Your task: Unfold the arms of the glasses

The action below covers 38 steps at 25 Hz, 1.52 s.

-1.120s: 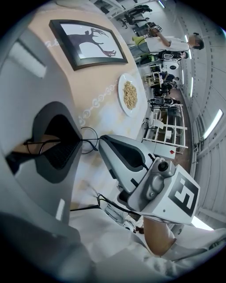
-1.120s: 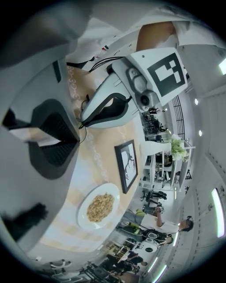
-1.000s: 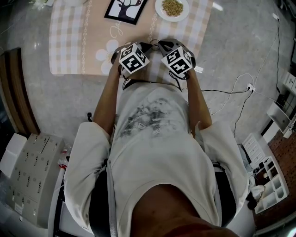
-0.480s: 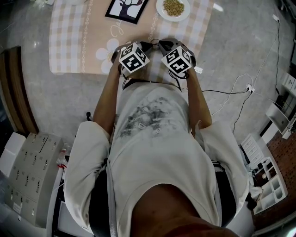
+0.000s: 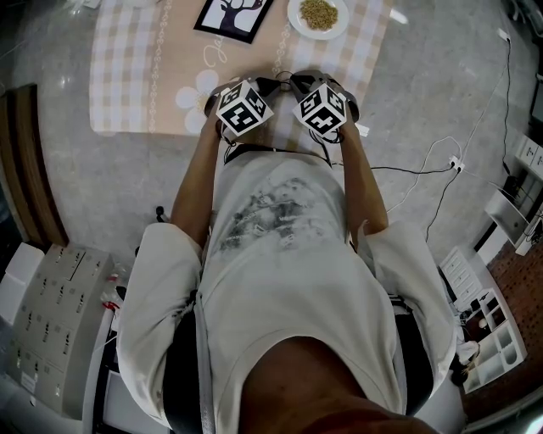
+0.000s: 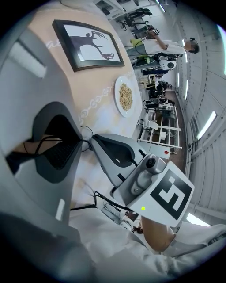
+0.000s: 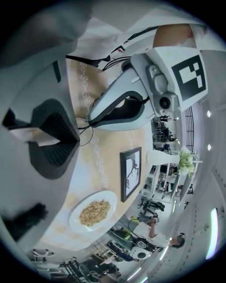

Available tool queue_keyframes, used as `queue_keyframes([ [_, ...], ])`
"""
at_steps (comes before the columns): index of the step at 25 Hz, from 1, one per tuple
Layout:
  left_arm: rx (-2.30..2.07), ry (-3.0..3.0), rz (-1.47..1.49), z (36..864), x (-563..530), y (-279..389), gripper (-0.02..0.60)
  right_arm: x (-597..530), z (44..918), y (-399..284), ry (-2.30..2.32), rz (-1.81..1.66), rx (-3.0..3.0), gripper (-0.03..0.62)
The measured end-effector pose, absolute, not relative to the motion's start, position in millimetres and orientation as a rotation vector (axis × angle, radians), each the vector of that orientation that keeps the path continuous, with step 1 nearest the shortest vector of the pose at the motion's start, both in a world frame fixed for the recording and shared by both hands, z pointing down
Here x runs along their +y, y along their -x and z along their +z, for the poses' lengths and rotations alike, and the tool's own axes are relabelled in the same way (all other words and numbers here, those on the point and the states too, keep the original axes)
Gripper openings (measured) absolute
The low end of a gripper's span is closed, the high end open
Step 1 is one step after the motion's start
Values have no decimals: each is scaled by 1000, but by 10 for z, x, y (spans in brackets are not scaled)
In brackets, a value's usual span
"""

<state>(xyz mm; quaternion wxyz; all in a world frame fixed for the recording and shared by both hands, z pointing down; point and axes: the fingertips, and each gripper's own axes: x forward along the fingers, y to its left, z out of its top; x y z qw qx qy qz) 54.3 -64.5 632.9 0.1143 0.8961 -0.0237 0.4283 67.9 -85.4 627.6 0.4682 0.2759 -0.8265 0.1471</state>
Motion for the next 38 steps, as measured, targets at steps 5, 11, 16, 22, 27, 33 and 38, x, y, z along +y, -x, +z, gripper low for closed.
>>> queue_keyframes([
  [5, -63, -2643, 1225, 6290, -617, -541, 12, -850, 6285, -672, -652, 340, -2006, 17],
  [11, -59, -2665, 1202, 6240, -587, -540, 12, -849, 6290, -669, -638, 318, -1990, 17],
  [16, -60, -2681, 1183, 6200, -553, -535, 14, -844, 6293, -665, -634, 309, -1982, 17],
  [22, -60, -2701, 1158, 6134, -530, -520, 14, -853, 6295, -663, -629, 296, -1972, 17],
  [27, -63, -2720, 1144, 6074, -501, -496, 15, -843, 6299, -659, -628, 285, -1963, 17],
  [33, -83, -2734, 1144, 6036, -470, -468, 15, -840, 6297, -648, -630, 279, -1958, 17],
  [38, -93, -2739, 1142, 6022, -439, -430, 15, -821, 6295, -610, -620, 274, -1958, 17],
])
